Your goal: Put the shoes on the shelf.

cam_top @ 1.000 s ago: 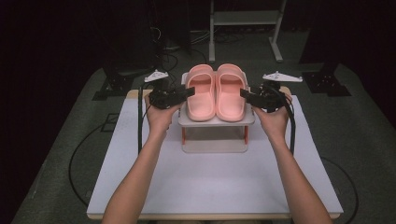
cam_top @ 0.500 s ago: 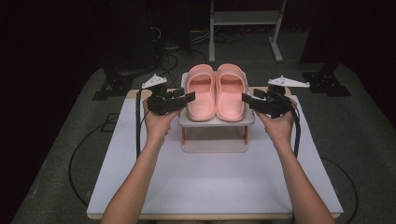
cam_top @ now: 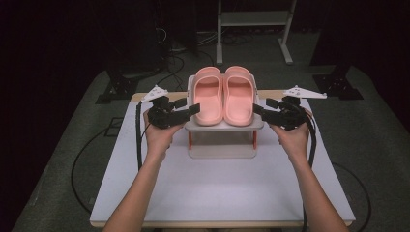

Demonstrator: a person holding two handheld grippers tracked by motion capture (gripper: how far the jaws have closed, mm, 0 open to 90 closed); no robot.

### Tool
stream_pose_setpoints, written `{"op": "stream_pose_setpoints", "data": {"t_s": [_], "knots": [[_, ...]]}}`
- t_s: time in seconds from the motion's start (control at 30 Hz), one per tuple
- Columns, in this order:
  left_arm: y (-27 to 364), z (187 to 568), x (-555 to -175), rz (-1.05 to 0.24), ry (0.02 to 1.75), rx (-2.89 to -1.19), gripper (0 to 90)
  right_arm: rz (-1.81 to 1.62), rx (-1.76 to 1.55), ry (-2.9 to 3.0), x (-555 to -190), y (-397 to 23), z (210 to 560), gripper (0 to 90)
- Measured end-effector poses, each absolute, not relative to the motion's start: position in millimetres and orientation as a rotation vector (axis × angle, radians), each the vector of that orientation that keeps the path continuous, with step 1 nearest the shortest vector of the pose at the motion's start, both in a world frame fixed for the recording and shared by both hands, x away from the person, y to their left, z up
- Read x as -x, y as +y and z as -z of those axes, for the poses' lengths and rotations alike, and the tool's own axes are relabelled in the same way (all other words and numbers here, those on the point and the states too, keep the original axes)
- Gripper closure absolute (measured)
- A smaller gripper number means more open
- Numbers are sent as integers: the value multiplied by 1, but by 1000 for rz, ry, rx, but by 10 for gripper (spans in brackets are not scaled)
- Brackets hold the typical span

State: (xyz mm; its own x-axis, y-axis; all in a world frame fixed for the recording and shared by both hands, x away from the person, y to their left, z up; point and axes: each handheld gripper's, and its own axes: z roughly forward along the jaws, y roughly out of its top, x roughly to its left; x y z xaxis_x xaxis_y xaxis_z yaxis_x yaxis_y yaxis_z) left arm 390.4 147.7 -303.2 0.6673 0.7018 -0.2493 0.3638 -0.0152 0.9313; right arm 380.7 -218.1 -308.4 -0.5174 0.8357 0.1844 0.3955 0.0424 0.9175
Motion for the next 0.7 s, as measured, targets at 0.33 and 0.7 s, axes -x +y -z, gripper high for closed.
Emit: {"op": "stream_pose_setpoints", "data": {"t_s": [0.33,0.7], "knots": [[152,307,-376,-327,862,-1631,305,-1485,-1231,1923,-369,-224,316,365],[157,315,-364,-326,854,-1630,291,-1472,-1229,1933,-358,-231,323,351]]}}
